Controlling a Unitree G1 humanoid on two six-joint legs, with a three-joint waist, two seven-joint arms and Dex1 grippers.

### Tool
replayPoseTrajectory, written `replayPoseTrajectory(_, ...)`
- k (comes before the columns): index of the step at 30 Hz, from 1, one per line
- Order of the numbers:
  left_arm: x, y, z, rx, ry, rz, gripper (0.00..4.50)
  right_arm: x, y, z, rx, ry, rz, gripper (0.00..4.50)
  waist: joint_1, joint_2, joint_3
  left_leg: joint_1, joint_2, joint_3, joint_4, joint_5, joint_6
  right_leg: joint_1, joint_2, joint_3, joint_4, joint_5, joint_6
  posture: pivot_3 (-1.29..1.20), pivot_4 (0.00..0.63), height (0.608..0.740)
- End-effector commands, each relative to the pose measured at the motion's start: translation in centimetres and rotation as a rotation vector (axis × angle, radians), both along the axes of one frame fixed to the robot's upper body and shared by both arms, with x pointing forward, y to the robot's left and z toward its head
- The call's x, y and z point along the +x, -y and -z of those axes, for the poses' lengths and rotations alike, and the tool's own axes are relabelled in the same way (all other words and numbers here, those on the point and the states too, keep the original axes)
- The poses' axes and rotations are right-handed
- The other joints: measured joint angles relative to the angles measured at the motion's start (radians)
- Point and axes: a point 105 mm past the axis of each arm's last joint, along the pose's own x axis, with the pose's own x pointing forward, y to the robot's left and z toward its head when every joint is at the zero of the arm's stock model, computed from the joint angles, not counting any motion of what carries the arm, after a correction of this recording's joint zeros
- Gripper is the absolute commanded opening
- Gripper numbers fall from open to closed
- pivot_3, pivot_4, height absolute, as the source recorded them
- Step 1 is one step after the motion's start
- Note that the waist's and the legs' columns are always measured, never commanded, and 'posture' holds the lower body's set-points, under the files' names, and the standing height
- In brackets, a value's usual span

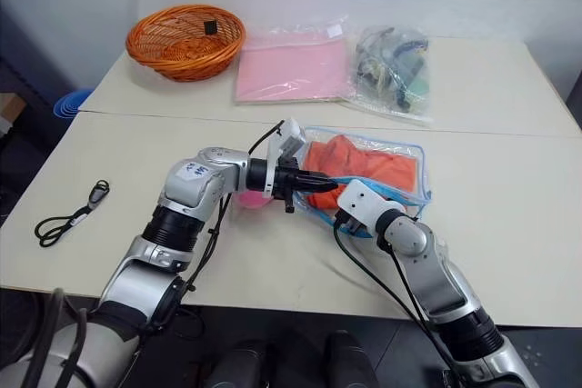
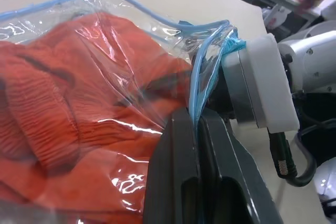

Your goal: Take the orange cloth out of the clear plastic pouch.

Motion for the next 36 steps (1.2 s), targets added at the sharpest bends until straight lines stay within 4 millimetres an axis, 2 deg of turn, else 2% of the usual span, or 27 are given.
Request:
replayPoseTrajectory(1, 1.0, 0.1, -0.9, -0.039, -0.041, -0.092, 0.00, -1.7, -1.5, -2.0, 0.009, 0.037, -0.161, 0.02, -0.003, 0.000, 0.000, 0.000, 0.000, 0.000, 0.000, 0.000, 0.000, 0.000, 0.000, 0.000, 0.000, 0.000, 0.000, 0.00, 0.150, 0.740)
replayPoseTrajectory(4, 2.3, -0.3, -0.4, -0.046, -0.084, -0.201, 0.00, -4.4, -3.3, -4.2, 0.104, 0.033, -0.390, 0.02, -0.003, 0.000, 0.000, 0.000, 0.000, 0.000, 0.000, 0.000, 0.000, 0.000, 0.000, 0.000, 0.000, 0.000, 0.000, 0.00, 0.150, 0.740)
replayPoseTrajectory(6, 2.8, -0.6, 0.0, -0.036, -0.073, -0.237, 0.00, -5.8, -2.6, -5.2, 0.168, 0.006, -0.450, 0.02, -0.004, 0.000, 0.000, 0.000, 0.000, 0.000, 0.000, 0.000, 0.000, 0.000, 0.000, 0.000, 0.000, 0.000, 0.000, 0.00, 0.150, 0.740)
replayPoseTrajectory(9, 3.1, -1.1, 0.9, -0.004, -0.052, -0.264, 0.00, -8.0, -1.0, -6.4, 0.326, -0.084, -0.497, 0.02, 0.001, -0.001, 0.000, 0.000, 0.000, -0.001, 0.000, 0.000, 0.000, 0.000, 0.000, -0.001, 0.000, 0.000, 0.000, 0.00, 0.150, 0.740)
replayPoseTrajectory(11, 3.4, -1.5, 1.4, 0.005, -0.042, -0.289, 0.00, -10.4, 0.3, -6.2, 0.409, -0.238, -0.528, 0.02, 0.006, -0.001, 0.000, 0.000, 0.000, -0.001, 0.000, 0.000, 0.000, 0.001, 0.000, -0.001, -0.001, 0.000, 0.000, 0.00, 0.150, 0.740)
replayPoseTrajectory(13, 3.8, -1.9, 1.5, -0.004, -0.040, -0.327, 0.00, -12.5, 1.4, -6.8, 0.493, -0.327, -0.542, 0.02, 0.014, -0.001, 0.000, 0.000, 0.000, -0.001, -0.001, 0.000, 0.000, 0.002, 0.000, -0.001, -0.002, 0.000, 0.000, 0.00, 0.150, 0.740)
replayPoseTrajectory(17, 4.0, -2.4, 1.4, -0.020, -0.037, -0.353, 0.00, -14.2, 4.4, -8.8, 0.651, -0.395, -0.425, 0.02, 0.018, -0.001, 0.001, 0.000, 0.001, 0.000, -0.001, 0.000, 0.000, 0.002, 0.000, 0.000, -0.002, 0.000, 0.000, 0.00, 0.150, 0.740)
replayPoseTrajectory(20, 4.2, -2.7, 1.1, -0.033, -0.031, -0.380, 0.00, -14.2, 7.6, -10.8, 0.796, -0.359, -0.326, 0.02, 0.021, -0.002, 0.001, 0.002, 0.001, 0.000, 0.000, 0.000, 0.001, 0.003, 0.000, 0.000, -0.002, 0.000, 0.000, 0.00, 0.150, 0.740)
replayPoseTrajectory(22, 4.2, -3.0, 0.9, -0.036, -0.025, -0.383, 0.00, -13.8, 10.5, -11.7, 0.887, -0.314, -0.237, 0.02, 0.022, -0.002, 0.001, 0.002, 0.001, 0.000, 0.000, 0.000, 0.001, 0.004, 0.000, 0.000, -0.002, 0.000, 0.000, 0.00, 0.150, 0.740)
replayPoseTrajectory(24, 3.9, -3.3, 0.5, -0.039, -0.012, -0.371, 0.00, -12.5, 14.5, -12.0, 0.822, -0.183, -0.069, 0.02, 0.021, -0.002, 0.001, 0.002, 0.000, 0.000, -0.001, 0.000, 0.001, 0.003, 0.000, 0.001, -0.003, 0.000, 0.000, 0.00, 0.150, 0.740)
replayPoseTrajectory(25, 3.9, -3.5, 0.4, -0.036, 0.000, -0.368, 0.00, -11.7, 16.7, -11.8, 0.721, -0.101, 0.023, 0.02, 0.021, -0.002, 0.001, 0.001, 0.000, 0.001, -0.001, 0.000, 0.002, 0.003, 0.000, 0.001, -0.003, 0.000, 0.000, 0.00, 0.150, 0.740)
replayPoseTrajectory(28, 3.5, -3.9, 0.0, -0.036, 0.028, -0.348, 0.00, -10.1, 20.5, -11.7, 0.508, 0.052, 0.166, 0.02, 0.021, -0.002, 0.001, 0.001, 0.000, 0.002, -0.001, -0.001, 0.002, 0.003, 0.000, 0.002, -0.004, 0.000, 0.000, 0.00, 0.150, 0.740)
replayPoseTrajectory(31, 2.8, -4.1, 0.0, -0.034, 0.063, -0.289, 0.00, -8.8, 23.8, -9.5, 0.306, 0.105, 0.297, 0.02, 0.019, -0.002, 0.001, 0.002, 0.000, 0.004, -0.001, 0.000, 0.002, 0.001, 0.000, 0.003, -0.003, 0.000, 0.000, 0.00, 0.150, 0.740)
replayPoseTrajectory(33, 2.5, -4.2, 0.1, -0.025, 0.116, -0.249, 0.00, -8.4, 24.2, -7.2, 0.233, 0.066, 0.298, 0.02, 0.019, -0.001, 0.001, 0.002, 0.000, 0.004, -0.001, 0.000, 0.001, 0.001, 0.000, 0.003, -0.003, 0.000, 0.000, 0.00, 0.150, 0.740)
replayPoseTrajectory(35, 2.0, -4.2, 0.2, -0.015, 0.169, -0.192, 0.00, -8.4, 23.4, -4.3, 0.223, -0.025, 0.253, 0.02, 0.019, -0.001, 0.001, 0.002, 0.000, 0.004, -0.001, 0.000, 0.000, 0.001, 0.000, 0.003, -0.002, 0.000, 0.000, 0.00, 0.150, 0.740)
replayPoseTrajectory(36, 1.7, -4.1, 0.3, -0.014, 0.186, -0.165, 0.00, -8.3, 23.1, -3.6, 0.240, -0.031, 0.244, 0.02, 0.019, -0.001, 0.001, 0.002, 0.000, 0.004, -0.001, 0.000, 0.000, 0.001, 0.001, 0.003, -0.002, 0.000, 0.000, 0.00, 0.150, 0.740)
